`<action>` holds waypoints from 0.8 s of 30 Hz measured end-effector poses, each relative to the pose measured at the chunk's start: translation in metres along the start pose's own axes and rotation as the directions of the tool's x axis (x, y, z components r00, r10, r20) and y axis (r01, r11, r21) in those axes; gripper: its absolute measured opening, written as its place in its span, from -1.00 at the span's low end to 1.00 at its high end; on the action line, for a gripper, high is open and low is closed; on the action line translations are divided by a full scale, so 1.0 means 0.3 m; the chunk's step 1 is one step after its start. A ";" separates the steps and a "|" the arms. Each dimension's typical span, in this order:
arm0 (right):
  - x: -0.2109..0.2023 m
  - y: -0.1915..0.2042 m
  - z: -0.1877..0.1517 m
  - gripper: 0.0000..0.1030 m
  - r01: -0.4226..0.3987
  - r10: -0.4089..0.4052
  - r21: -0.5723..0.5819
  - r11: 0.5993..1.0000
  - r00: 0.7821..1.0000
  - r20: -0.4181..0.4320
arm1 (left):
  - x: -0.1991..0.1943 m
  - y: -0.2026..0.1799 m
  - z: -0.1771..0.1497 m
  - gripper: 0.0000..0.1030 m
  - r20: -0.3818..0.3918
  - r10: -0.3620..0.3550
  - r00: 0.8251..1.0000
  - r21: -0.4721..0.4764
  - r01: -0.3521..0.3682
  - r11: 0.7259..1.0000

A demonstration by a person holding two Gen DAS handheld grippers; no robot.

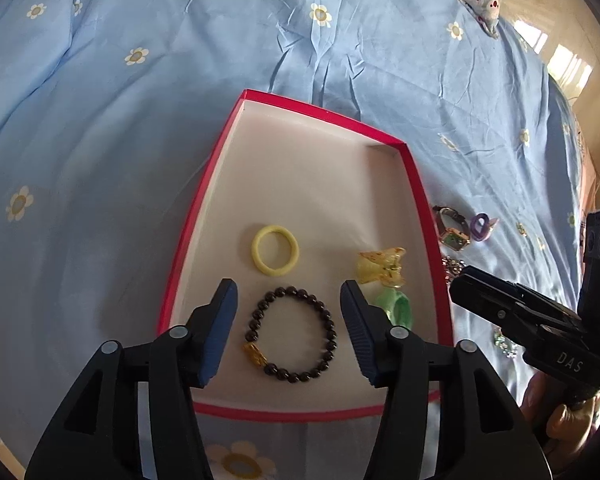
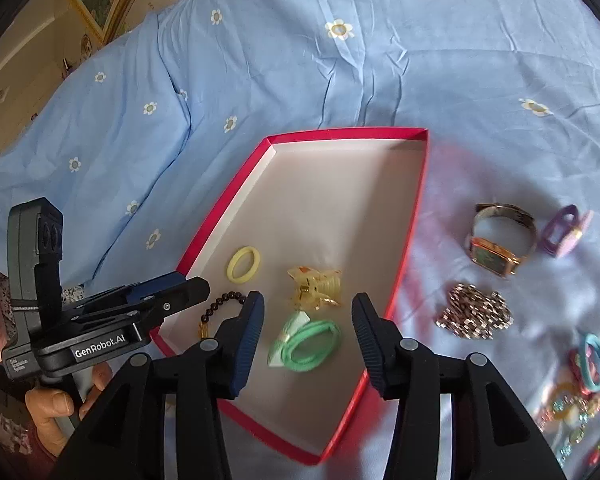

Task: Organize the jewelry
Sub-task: 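Open the left tool to drop the hair tie while the right tool releases the clip, then move both open tools back toward the remaining jewelry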

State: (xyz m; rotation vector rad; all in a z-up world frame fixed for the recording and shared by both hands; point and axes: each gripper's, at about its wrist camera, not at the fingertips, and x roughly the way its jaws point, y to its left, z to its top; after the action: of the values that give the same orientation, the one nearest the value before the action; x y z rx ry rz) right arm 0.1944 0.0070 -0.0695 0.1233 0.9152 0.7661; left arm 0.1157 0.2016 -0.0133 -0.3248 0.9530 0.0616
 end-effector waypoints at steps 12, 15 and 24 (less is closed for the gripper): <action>-0.231 -0.126 -0.131 -0.06 0.068 -0.072 0.072 0.995 0.995 0.063 | -0.028 -0.175 -0.085 0.09 -0.036 -0.068 0.997 0.080 0.070 0.994; -0.291 -0.171 -0.165 -0.06 0.087 -0.096 0.107 0.990 0.992 0.080 | -0.031 -0.244 -0.099 0.09 -0.046 -0.089 0.995 0.122 0.094 0.988; -0.437 -0.297 -0.258 -0.06 0.167 -0.187 0.175 0.970 0.977 0.105 | -0.019 -0.414 -0.134 0.09 -0.084 -0.131 0.988 0.229 0.147 0.962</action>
State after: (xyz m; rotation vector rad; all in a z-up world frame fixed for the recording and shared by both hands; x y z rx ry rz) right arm 0.1363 -0.1597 -0.0661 0.2285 0.8611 0.5102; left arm 0.1046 0.0720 0.0005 -0.1750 0.9916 -0.1908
